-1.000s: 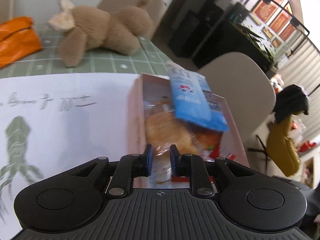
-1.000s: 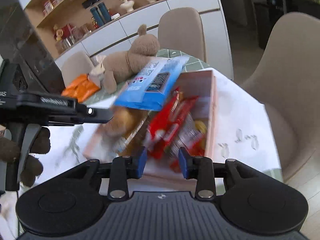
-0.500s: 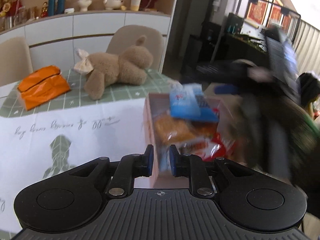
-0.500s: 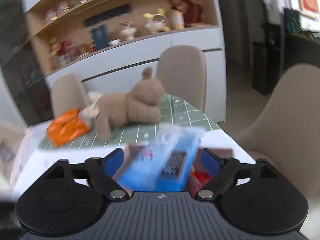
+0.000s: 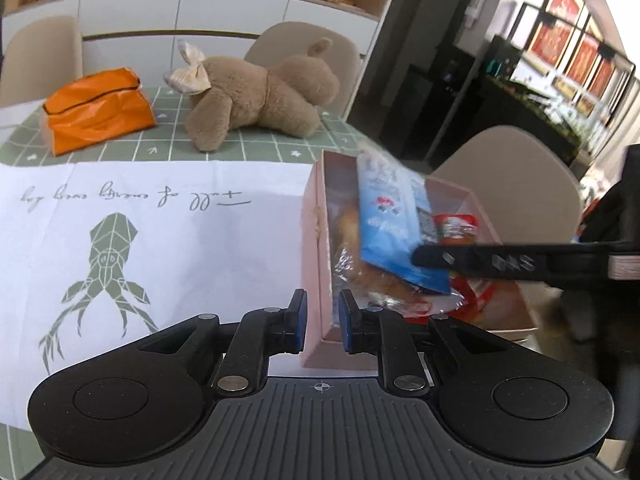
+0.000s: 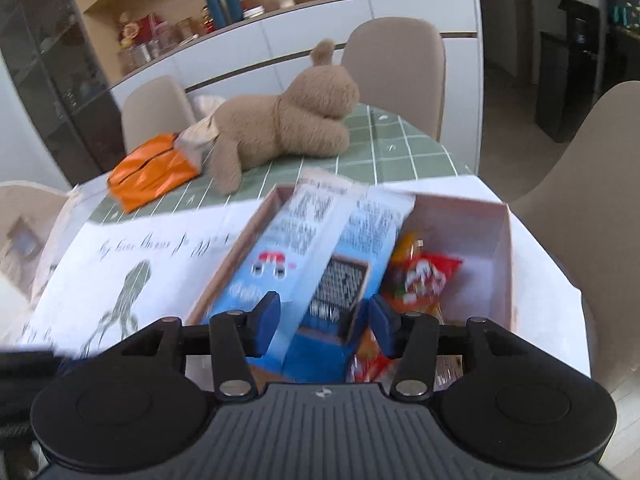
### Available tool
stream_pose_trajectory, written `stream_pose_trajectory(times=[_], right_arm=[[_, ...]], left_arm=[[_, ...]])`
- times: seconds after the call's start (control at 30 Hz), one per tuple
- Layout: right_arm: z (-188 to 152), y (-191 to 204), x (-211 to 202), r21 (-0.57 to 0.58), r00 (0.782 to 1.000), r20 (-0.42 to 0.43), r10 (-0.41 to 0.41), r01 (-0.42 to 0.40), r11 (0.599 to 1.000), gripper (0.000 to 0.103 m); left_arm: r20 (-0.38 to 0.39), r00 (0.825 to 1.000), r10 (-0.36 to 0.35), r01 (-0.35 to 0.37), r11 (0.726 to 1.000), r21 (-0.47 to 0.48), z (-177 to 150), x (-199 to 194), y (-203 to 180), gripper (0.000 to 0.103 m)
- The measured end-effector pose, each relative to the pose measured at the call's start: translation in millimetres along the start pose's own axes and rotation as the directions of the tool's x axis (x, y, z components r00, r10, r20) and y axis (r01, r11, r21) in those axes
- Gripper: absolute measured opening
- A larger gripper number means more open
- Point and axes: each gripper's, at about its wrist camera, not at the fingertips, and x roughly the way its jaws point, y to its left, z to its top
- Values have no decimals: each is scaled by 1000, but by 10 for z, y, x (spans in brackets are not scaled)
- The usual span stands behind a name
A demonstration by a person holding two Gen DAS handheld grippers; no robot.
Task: Organize snacks
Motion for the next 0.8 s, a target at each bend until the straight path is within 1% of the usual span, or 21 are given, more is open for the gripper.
stream_pose_trajectory(times=[0.07, 0.13, 0.17, 0.23, 0.3, 0.33, 0.37, 0.47, 0.5, 0.53, 0.57, 0.6, 0.63, 0.67, 0.73, 0.77, 0.8], right_arm=[[-59, 0, -63, -6, 999, -44, -3, 3, 1000, 49], [-108, -20, -127, -8, 998, -57, -5, 4, 1000, 48], [-123, -15, -198, -12, 999, -45, -1, 0, 1000, 48], [-105, 15, -348, -43, 1000, 19, 15, -14, 999, 52], [8, 43, -423, -39, 996, 84, 25, -22, 999, 77], [87, 52, -418, -18, 993, 113, 27, -25, 1000, 80], [176, 61, -375, 10, 990, 141, 17, -19, 1000, 81], [406, 114, -93, 50, 979, 191, -67, 58, 997, 81], [467, 136, 58, 37, 977, 191, -91, 86, 996, 79], [505, 146, 190, 18, 979, 173, -103, 101, 995, 75], [512, 150, 307, 0, 985, 136, -102, 103, 995, 62], [494, 147, 408, -12, 994, 80, -79, 80, 997, 54], [434, 129, 464, -7, 999, 29, -38, 38, 999, 54], [333, 132, 434, -21, 999, 39, -28, 28, 999, 54], [146, 192, 307, -112, 998, 66, -25, 32, 993, 54], [90, 202, 248, -139, 997, 71, -22, 32, 990, 54], [37, 213, 183, -166, 997, 80, -22, 35, 985, 57]], left_arm=[[-3, 1000, 1, -1, 1000, -10, -3, 12, 0, 19], [7, 1000, 1, -1, 1000, -12, 4, -11, 6, 19], [14, 1000, 1, -1, 1000, -11, 10, -28, 10, 19], [17, 1000, 7, -7, 1000, -11, 27, -42, 6, 19], [12, 1000, 21, -21, 1000, -6, 53, -34, -14, 19], [9, 999, 32, -32, 999, 2, 67, -30, -34, 19], [6, 999, 39, -39, 999, 9, 84, -23, -50, 19], [-7, 998, 57, -57, 998, 30, 125, -17, -79, 19], [-13, 998, 62, -62, 998, 34, 134, -15, -78, 19], [-19, 998, 67, -66, 997, 37, 141, -16, -73, 19], [-22, 997, 69, -68, 997, 38, 144, -16, -66, 19], [-23, 997, 68, -67, 997, 37, 145, -15, -56, 19], [-23, 997, 68, -67, 997, 36, 147, -11, -50, 19], [-23, 997, 70, -70, 997, 37, 147, 2, -48, 19], [-34, 996, 78, -77, 996, 38, 145, 58, -61, 18], [-35, 996, 88, -86, 995, 40, 142, 77, -74, 18], [-37, 994, 98, -96, 994, 51, 139, 98, -92, 18]])
